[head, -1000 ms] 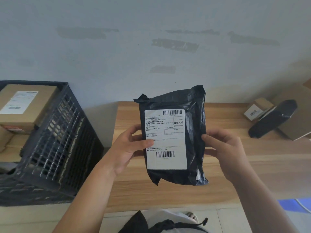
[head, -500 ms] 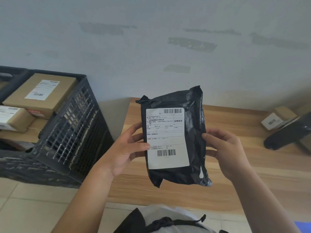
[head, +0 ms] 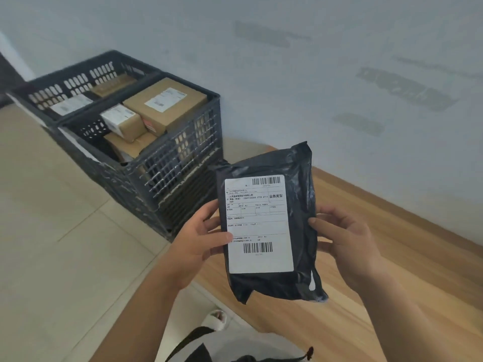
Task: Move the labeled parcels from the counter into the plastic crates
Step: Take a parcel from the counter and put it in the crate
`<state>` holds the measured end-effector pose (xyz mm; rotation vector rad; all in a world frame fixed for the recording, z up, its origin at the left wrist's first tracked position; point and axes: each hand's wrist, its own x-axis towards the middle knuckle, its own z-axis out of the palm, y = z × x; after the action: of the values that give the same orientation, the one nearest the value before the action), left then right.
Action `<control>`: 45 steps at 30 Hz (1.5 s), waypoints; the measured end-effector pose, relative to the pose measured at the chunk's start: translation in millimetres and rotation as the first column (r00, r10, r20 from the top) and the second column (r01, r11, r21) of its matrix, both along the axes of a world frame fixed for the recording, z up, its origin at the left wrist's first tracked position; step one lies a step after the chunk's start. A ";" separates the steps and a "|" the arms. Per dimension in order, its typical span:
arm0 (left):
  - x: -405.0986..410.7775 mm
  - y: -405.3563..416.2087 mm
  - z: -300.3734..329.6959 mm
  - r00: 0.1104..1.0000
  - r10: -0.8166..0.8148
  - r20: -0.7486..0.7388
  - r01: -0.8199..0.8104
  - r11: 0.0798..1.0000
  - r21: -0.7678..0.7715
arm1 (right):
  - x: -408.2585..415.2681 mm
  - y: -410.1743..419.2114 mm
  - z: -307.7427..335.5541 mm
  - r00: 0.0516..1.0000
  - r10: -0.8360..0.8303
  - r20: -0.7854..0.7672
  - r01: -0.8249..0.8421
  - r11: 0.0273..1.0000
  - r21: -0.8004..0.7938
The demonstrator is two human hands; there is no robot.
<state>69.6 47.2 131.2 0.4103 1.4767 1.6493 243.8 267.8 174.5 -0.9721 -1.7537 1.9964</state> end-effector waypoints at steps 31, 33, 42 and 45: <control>-139.6 -303.6 -12.3 0.727 0.686 0.007 -0.686 0.727 0.024 | -303.7 -245.8 -6.5 0.817 0.577 0.005 -0.577 0.816 -0.037; -160.0 -306.6 -17.1 0.726 0.688 0.012 -0.688 0.726 0.011 | -323.0 -247.4 -9.7 0.829 0.559 0.007 -0.557 0.828 -0.072; -300.2 -319.3 -16.1 0.762 0.645 -0.057 -0.647 0.756 -0.094 | -455.4 -254.1 -35.7 0.894 0.435 0.108 -0.421 0.898 -0.127; -362.0 -318.1 -4.4 0.800 0.588 -0.121 -0.600 0.786 -0.145 | -505.0 -247.3 -26.1 0.923 0.366 0.117 -0.379 0.917 0.126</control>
<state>-292.3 -270.9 126.8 -0.1298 1.9198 1.9698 -261.2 20.5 148.4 -0.7324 -2.2432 2.0243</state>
